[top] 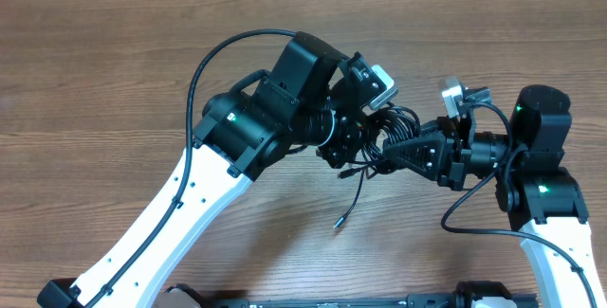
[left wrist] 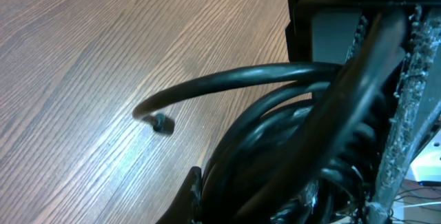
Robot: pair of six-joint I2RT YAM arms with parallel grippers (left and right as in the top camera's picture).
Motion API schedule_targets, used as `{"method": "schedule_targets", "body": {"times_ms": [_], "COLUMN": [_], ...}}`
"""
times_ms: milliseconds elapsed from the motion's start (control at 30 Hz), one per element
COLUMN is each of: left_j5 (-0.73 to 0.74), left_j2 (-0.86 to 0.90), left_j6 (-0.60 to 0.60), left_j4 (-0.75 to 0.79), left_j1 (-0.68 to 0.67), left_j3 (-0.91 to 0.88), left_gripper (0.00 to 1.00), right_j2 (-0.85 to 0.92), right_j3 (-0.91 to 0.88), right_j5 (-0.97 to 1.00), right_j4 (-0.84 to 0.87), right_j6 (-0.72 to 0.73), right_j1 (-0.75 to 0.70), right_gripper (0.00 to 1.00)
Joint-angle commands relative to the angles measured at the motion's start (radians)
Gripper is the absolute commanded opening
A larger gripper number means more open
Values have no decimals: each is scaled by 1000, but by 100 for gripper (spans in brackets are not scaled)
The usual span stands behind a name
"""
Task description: Untangle cables
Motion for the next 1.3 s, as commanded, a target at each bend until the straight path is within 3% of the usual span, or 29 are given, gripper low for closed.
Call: {"method": "schedule_targets", "body": {"times_ms": [0,67,133,433,633,933,1067,1267], "left_j5": [-7,-7,-8,-125,-210,-266,-332,-319], "left_j2": [-2,-2,-2,-2,-2,-2,-2,-2], "left_j6": [-5,-5,-5,-26,-58,-66,-88,-71], "left_j4": [10,10,8,-30,-61,-68,-82,-105], "left_j1": [11,11,11,13,13,14,14,13], "left_j3": [17,17,17,17,17,17,17,17], "left_gripper": [4,4,4,4,4,4,4,4], "right_j2": [-16,-16,-16,-16,-16,-16,-16,-16], "right_j3": [2,1,2,1,2,2,1,1], "right_j5": [-66,-66,-64,-61,8,309,360,418], "right_j4": [4,4,5,5,0,-166,-206,-211], "right_j6": [-2,-2,-3,-3,-2,-2,-2,-2], "right_j1": [5,5,5,5,5,5,5,5], "right_gripper": [15,17,31,67,82,82,79,78]}}
